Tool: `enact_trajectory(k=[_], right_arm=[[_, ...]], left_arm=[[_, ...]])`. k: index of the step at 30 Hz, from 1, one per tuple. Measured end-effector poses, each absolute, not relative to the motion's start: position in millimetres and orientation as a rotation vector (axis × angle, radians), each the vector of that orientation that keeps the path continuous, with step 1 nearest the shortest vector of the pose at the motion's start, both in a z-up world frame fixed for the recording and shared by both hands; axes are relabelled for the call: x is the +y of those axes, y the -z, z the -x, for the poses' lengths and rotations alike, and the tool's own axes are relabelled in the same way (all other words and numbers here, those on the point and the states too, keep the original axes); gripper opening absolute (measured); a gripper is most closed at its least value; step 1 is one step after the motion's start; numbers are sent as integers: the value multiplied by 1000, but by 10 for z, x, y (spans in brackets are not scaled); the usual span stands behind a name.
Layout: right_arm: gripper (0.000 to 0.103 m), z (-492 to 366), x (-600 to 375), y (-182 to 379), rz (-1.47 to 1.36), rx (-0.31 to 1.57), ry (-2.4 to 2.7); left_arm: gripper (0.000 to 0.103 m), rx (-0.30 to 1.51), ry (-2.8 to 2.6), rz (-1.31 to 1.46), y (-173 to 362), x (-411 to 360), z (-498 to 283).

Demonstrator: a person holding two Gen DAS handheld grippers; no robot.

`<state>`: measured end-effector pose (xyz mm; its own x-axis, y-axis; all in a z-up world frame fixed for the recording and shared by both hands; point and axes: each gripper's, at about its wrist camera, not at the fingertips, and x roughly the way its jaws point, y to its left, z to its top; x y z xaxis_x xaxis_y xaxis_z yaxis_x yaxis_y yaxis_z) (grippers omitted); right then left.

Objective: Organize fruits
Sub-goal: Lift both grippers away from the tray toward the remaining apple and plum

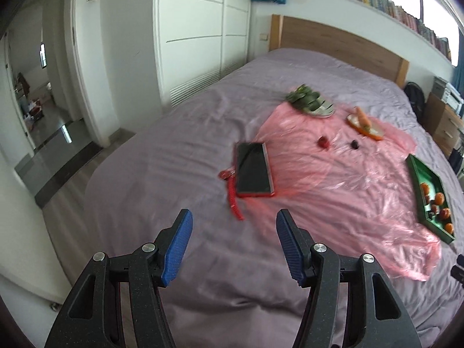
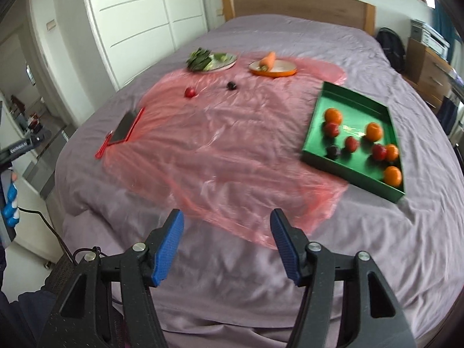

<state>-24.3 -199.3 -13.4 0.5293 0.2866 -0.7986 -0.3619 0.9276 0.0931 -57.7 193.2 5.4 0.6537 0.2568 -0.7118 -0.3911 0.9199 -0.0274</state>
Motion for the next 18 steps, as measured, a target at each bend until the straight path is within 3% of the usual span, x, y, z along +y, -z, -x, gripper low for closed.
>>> enact_trajectory(k=[8, 18], right_arm=[[103, 1, -1601, 201, 149, 956, -490], [103, -942, -1349, 305, 163, 904, -574]], left_arm=[[54, 810, -371, 237, 130, 1985, 300], [54, 865, -299, 243, 285, 1695, -791]])
